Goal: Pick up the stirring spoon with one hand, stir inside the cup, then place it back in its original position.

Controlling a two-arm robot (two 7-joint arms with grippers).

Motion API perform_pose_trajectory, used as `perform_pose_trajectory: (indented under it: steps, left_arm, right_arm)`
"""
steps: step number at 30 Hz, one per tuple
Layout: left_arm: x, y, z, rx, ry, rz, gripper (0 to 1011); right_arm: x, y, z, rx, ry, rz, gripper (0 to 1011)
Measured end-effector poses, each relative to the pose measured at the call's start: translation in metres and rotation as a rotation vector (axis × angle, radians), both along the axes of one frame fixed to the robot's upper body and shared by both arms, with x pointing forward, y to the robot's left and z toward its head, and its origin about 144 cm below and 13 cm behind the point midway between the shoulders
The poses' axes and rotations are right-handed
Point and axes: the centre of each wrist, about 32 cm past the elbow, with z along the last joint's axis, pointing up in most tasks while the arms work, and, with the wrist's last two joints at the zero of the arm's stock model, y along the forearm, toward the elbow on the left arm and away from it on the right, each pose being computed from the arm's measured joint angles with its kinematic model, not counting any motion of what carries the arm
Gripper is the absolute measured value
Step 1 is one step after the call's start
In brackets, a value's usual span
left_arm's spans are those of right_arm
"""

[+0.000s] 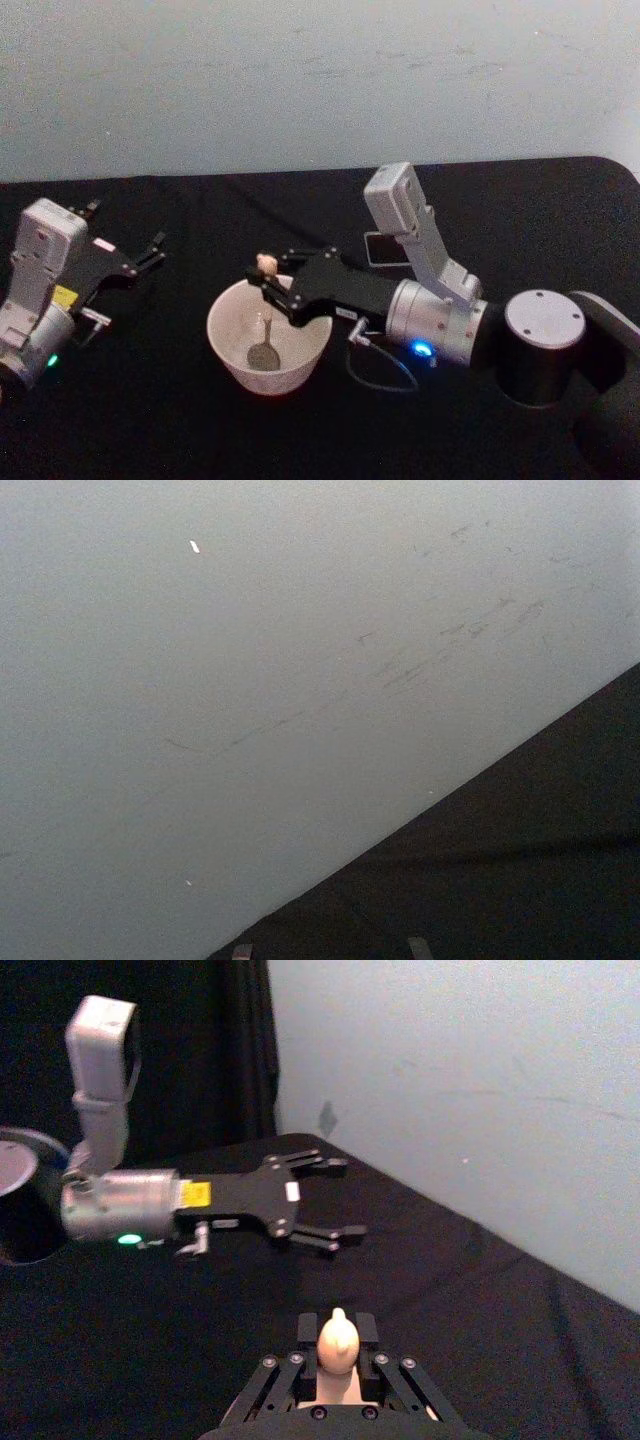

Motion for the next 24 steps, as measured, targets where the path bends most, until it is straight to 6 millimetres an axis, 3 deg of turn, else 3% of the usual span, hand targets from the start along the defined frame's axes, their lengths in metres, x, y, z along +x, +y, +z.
perform_pose_trajectory:
  steps: [13, 24]
  left_arm:
    - [0.000, 0.000, 0.000, 0.000, 0.000, 0.000, 1001]
    - [0.000, 0.000, 0.000, 0.000, 0.000, 0.000, 1001]
  right_arm:
    - [0.019, -0.006, 0.007, 0.017, -0.014, -0.091, 215]
    - [0.009, -0.028, 0.012, 0.011, -0.015, -0.094, 216]
